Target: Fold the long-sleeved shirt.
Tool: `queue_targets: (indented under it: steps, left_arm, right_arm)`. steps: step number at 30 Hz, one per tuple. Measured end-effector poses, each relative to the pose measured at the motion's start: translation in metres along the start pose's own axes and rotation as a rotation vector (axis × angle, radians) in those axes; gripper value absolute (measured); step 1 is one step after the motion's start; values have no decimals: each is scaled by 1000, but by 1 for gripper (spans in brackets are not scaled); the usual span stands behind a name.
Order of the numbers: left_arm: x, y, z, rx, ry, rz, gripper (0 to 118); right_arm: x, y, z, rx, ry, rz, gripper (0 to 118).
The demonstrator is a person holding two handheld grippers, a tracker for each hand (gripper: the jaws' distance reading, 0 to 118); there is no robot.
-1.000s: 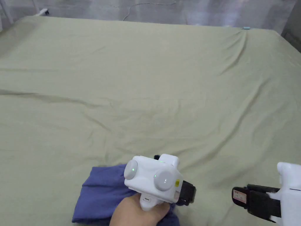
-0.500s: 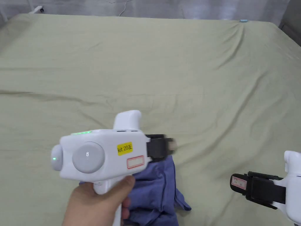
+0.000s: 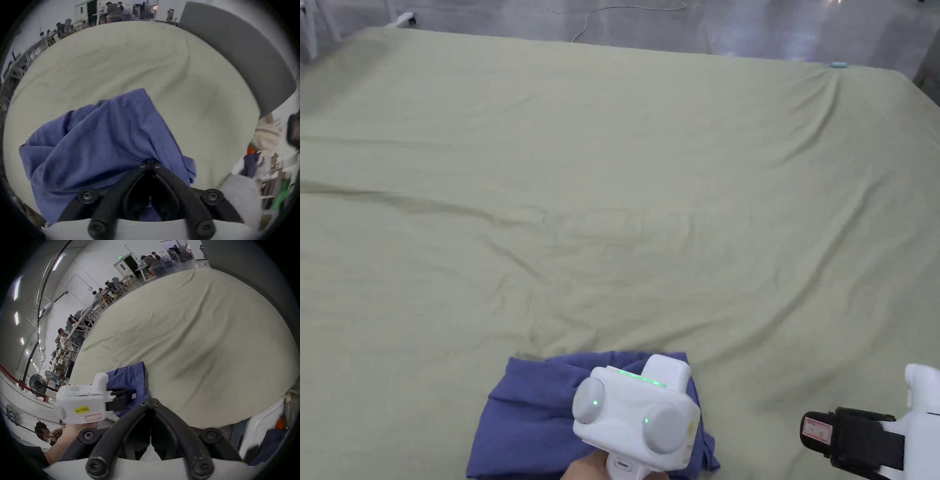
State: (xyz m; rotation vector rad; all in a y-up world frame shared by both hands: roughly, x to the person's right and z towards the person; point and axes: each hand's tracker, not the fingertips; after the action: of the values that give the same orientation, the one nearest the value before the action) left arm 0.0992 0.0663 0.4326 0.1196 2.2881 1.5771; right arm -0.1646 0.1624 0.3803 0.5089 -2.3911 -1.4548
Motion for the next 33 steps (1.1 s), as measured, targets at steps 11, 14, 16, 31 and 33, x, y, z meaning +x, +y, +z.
queue_targets:
  steps: [11, 14, 16, 31, 33]
  left_arm:
    - [-165, 0, 174, 347, 65, 289, 0]
    - [-198, -10, 172, 305, 55, 394, 0]
    - [-208, -19, 167, 290, 43, 415, 0]
    - [-243, -37, 84, 122, -255, 481, 115]
    - [-243, -39, 56, 64, -352, 483, 115]
  right_arm:
    - [-85, 29, -97, -87, 1, 101, 0]
    - [-120, 18, -151, -162, -49, 190, 0]
    - [-127, 8, -188, -249, -116, 240, 0]
    - [-102, 13, -229, -365, -95, 173, 0]
    - [-98, 13, -229, -360, -75, 166, 0]
